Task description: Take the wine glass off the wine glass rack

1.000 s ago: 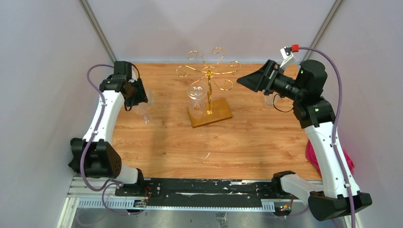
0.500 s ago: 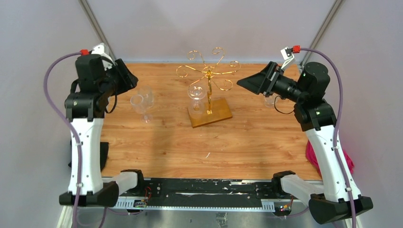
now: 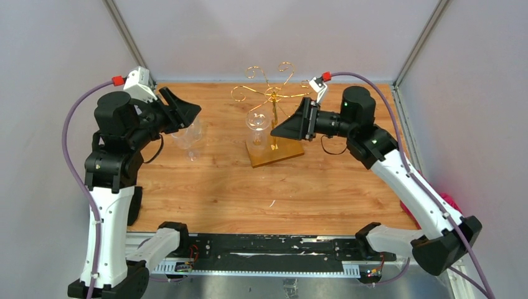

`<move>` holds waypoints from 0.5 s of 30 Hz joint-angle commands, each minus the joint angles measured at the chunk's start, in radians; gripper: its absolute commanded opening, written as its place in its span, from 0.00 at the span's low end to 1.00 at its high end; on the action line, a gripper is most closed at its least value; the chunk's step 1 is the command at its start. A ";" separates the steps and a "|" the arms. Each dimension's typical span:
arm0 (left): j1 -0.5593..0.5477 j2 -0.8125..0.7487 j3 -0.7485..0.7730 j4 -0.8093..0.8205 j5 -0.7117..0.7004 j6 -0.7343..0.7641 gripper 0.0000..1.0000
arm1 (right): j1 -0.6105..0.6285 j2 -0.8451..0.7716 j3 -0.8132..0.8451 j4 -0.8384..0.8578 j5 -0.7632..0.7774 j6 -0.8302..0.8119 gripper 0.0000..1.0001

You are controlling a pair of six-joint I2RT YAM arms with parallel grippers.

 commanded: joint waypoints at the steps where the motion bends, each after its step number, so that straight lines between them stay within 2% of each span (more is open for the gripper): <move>1: -0.005 -0.019 -0.016 0.040 0.017 -0.006 0.57 | 0.012 0.039 -0.018 0.105 0.031 0.042 0.74; 9: -0.005 -0.027 -0.032 0.041 -0.006 0.004 0.58 | 0.014 0.148 0.000 0.182 0.042 0.088 0.72; 15: -0.005 -0.025 -0.037 0.041 -0.010 0.019 0.58 | 0.026 0.199 0.012 0.198 0.079 0.116 0.64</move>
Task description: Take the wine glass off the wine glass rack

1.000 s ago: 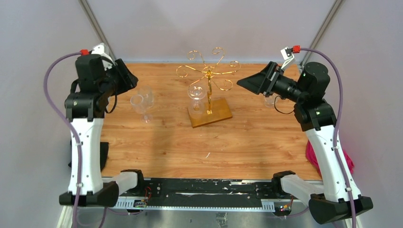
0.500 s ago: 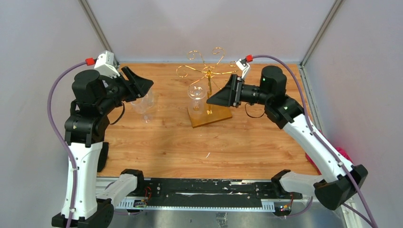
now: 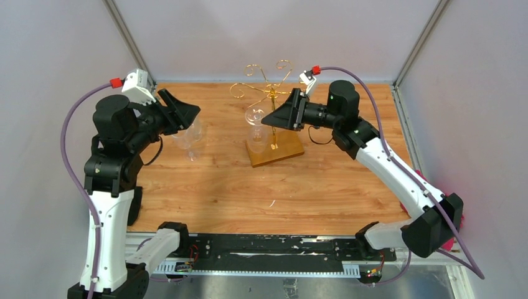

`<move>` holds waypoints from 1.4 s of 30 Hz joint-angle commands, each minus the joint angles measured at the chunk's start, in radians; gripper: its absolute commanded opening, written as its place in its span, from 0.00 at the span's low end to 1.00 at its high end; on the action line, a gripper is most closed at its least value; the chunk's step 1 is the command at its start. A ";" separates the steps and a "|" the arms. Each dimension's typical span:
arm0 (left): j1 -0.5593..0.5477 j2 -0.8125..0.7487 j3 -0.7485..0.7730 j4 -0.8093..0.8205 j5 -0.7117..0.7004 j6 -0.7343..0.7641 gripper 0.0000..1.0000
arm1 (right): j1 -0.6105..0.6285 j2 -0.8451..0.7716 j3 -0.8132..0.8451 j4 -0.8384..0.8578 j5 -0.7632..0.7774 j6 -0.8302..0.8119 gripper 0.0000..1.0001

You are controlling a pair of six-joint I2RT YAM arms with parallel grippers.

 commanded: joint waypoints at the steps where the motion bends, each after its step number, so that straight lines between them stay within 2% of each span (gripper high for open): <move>1: -0.005 -0.003 -0.016 0.019 -0.001 0.019 0.58 | 0.025 0.049 0.017 0.016 0.044 0.033 0.63; 7: -0.005 0.004 -0.036 0.026 -0.005 0.020 0.58 | 0.086 0.025 0.026 -0.076 0.132 -0.010 0.60; 9: -0.005 0.021 -0.054 0.032 0.040 0.002 0.56 | 0.102 0.000 0.040 -0.105 0.163 -0.027 0.59; 13: -0.013 0.008 -0.136 0.129 0.119 -0.089 0.56 | 0.134 -0.054 0.080 -0.187 0.219 -0.073 0.60; 19: -0.062 -0.013 -0.232 0.227 0.189 -0.225 0.63 | 0.136 -0.106 0.093 -0.241 0.260 -0.106 0.61; 25: -0.246 0.014 -0.323 0.318 0.128 -0.283 0.64 | 0.135 -0.131 0.094 -0.247 0.281 -0.124 0.61; 27: -0.277 0.020 -0.355 0.359 0.112 -0.311 0.63 | 0.135 -0.149 0.104 -0.265 0.301 -0.140 0.61; 37: -0.296 0.065 -0.377 0.461 0.111 -0.349 0.64 | 0.134 -0.201 0.120 -0.300 0.329 -0.168 0.62; 42: -0.336 0.107 -0.333 0.476 0.093 -0.356 0.64 | 0.134 -0.208 0.119 -0.309 0.331 -0.178 0.62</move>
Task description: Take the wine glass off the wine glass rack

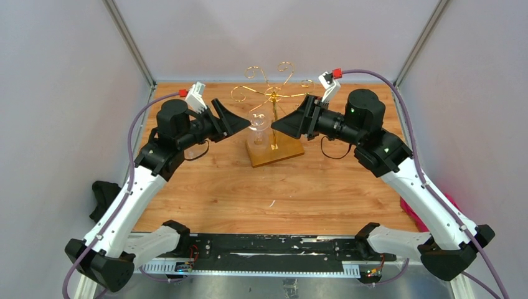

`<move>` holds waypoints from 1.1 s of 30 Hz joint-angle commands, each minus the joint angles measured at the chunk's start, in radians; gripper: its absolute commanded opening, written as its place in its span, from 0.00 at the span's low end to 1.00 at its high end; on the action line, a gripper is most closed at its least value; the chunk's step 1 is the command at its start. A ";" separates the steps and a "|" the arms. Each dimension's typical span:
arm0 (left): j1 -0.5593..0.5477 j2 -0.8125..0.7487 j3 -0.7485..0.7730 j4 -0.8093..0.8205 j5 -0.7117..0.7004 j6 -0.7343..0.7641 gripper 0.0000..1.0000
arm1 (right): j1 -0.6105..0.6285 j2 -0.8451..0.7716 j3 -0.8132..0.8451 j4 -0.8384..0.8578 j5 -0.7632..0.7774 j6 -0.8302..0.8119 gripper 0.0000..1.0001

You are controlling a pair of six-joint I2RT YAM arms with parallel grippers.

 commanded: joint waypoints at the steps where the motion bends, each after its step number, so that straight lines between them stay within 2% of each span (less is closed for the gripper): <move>1: -0.037 0.036 0.048 0.051 -0.011 -0.013 0.64 | 0.010 -0.010 0.022 -0.025 0.020 -0.032 0.62; 7: -0.072 0.080 0.067 0.050 -0.027 -0.008 0.63 | -0.008 -0.014 0.015 -0.030 0.021 -0.036 0.63; 9: -0.079 0.089 0.066 0.054 -0.028 -0.010 0.60 | -0.014 -0.018 0.011 -0.031 0.023 -0.039 0.62; 14: -0.094 0.103 0.070 0.056 -0.023 -0.018 0.42 | -0.030 -0.020 0.004 -0.031 0.019 -0.037 0.62; 20: -0.096 0.111 0.072 0.047 -0.006 -0.041 0.31 | -0.035 -0.023 0.002 -0.030 0.014 -0.039 0.60; 33: -0.100 0.093 0.108 -0.001 0.034 -0.096 0.27 | -0.048 -0.040 -0.014 -0.030 0.006 -0.036 0.60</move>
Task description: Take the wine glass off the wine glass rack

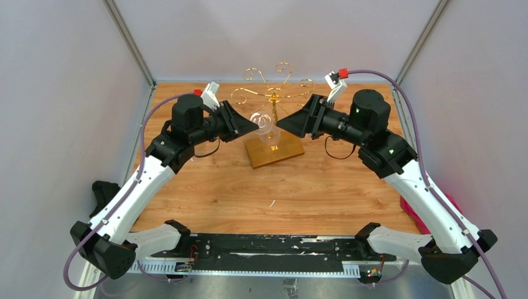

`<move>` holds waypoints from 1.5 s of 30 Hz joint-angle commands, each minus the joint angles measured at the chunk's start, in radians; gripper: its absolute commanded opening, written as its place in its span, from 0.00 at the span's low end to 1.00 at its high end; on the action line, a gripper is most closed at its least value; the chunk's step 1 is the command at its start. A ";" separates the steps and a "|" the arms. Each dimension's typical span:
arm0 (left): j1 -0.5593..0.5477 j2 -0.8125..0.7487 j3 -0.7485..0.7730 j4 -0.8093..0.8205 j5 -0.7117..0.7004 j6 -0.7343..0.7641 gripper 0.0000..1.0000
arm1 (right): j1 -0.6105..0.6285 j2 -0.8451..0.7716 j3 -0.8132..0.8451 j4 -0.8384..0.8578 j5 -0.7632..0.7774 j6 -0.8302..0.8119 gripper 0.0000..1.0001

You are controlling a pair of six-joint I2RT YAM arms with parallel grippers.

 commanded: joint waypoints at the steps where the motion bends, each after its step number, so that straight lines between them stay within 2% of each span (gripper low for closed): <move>1: -0.013 -0.012 0.054 0.013 0.048 -0.019 0.26 | -0.017 -0.021 -0.011 -0.002 -0.009 -0.019 0.60; 16: -0.013 0.032 0.214 -0.089 0.095 -0.039 0.25 | -0.030 -0.027 -0.023 -0.002 -0.022 -0.014 0.60; 28: -0.013 0.016 0.120 -0.051 0.105 -0.037 0.23 | -0.051 -0.039 -0.034 0.000 -0.046 -0.006 0.60; 31: -0.013 0.007 0.130 -0.048 0.091 -0.032 0.27 | -0.051 -0.033 -0.034 0.001 -0.054 -0.004 0.60; 38: -0.013 -0.028 0.168 -0.098 0.053 -0.011 0.49 | -0.053 -0.018 -0.041 0.009 -0.062 -0.007 0.60; 45: -0.013 -0.054 0.169 -0.182 0.016 0.027 0.57 | -0.053 -0.004 -0.055 0.017 -0.067 -0.006 0.60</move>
